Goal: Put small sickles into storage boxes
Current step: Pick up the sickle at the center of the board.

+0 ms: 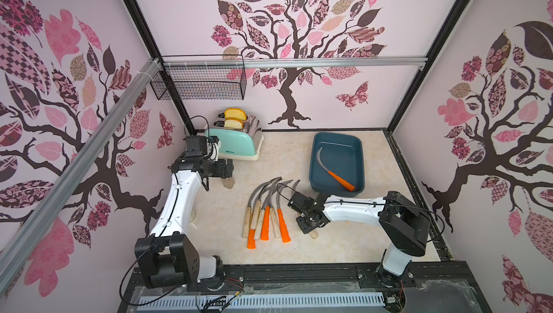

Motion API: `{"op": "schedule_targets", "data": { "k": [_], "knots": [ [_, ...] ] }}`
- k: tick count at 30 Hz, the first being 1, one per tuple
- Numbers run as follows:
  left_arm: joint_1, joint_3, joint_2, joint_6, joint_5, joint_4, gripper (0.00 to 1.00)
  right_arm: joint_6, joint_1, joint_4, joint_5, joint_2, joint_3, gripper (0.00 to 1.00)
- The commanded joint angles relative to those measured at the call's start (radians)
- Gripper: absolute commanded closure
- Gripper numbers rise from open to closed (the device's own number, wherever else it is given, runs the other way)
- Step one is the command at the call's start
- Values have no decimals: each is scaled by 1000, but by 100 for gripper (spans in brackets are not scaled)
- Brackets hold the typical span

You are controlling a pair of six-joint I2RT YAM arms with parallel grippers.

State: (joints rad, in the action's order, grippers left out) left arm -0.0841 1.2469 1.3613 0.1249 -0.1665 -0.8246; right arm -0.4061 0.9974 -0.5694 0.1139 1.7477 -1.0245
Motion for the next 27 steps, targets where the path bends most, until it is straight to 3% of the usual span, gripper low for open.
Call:
{"op": "schedule_targets", "data": {
  "k": [1,12,27],
  "knots": [
    [3,-3,-21,6,-10,4,2,3,8,-31,21,12,-7,71],
    [3,15,-23,1,-14,-7,2,34,8,-54,4,-60,16,91],
    [4,27,-26,-9,-15,-15,2,123,7,-216,-95,-293,-47,93]
  ]
}}
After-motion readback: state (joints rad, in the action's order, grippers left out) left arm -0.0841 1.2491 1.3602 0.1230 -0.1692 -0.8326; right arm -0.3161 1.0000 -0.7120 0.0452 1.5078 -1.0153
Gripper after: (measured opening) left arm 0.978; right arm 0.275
